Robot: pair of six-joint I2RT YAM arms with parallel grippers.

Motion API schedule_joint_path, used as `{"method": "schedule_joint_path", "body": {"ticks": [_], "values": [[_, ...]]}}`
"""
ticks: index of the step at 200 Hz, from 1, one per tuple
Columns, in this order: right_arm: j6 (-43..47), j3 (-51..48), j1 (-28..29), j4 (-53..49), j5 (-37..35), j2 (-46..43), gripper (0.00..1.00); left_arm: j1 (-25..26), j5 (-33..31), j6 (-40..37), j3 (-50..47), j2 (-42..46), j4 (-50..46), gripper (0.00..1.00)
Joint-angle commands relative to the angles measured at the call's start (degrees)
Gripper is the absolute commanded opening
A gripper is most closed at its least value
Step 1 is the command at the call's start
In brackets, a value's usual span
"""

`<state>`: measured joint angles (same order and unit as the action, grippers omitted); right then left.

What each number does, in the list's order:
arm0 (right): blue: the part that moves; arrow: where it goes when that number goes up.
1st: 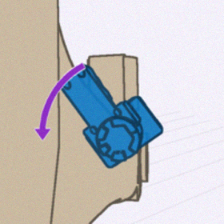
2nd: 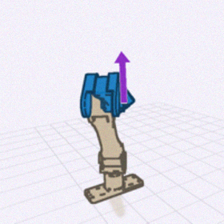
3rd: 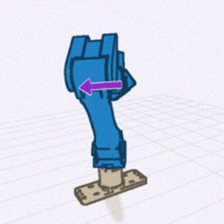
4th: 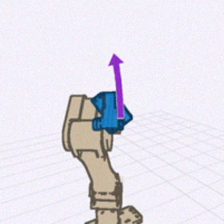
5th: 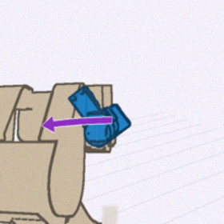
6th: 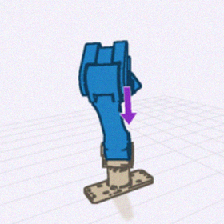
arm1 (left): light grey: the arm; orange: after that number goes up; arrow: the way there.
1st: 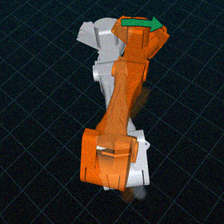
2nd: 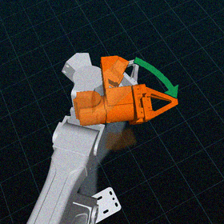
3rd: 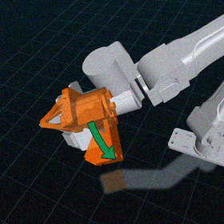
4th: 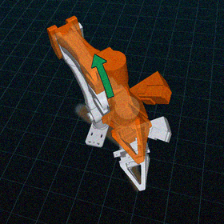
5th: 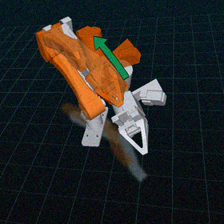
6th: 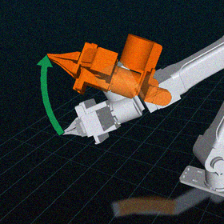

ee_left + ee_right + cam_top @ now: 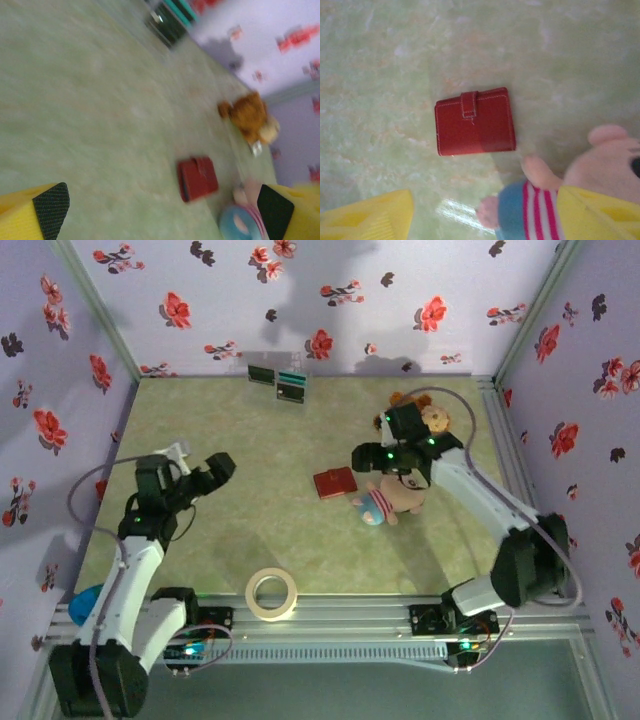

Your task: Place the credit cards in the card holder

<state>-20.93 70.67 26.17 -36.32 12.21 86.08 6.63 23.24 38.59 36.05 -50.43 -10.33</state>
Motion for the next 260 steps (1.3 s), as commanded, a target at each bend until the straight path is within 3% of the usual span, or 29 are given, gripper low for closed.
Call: {"method": "schedule_joint_path", "body": {"ticks": [1,30,102,137,217,260], "values": [[3.3,4.8,0.1,-4.6,2.3,7.9,0.72,6.0,3.7,-3.0,3.2,-4.7,-6.1,1.00],[3.9,12.5,2.6,-6.3,-1.8,18.5,0.65,7.1,-0.3,-3.1,5.3,-11.6,-13.8,1.00],[4.3,30.4,9.4,-11.4,-13.3,37.5,0.54,7.1,-2.4,-3.0,10.6,-20.5,-19.2,1.00],[5.0,32.5,9.8,-12.6,-16.3,40.9,0.49,7.3,-0.5,-2.3,10.2,-23.0,-18.4,1.00],[5.0,32.8,11.1,-13.3,-14.0,44.3,0.43,8.3,2.1,-1.7,10.8,-24.4,-18.5,1.00],[4.9,32.9,12.0,-13.1,-14.2,44.4,0.30,8.4,2.9,-2.0,11.0,-24.1,-19.0,1.00]]}}
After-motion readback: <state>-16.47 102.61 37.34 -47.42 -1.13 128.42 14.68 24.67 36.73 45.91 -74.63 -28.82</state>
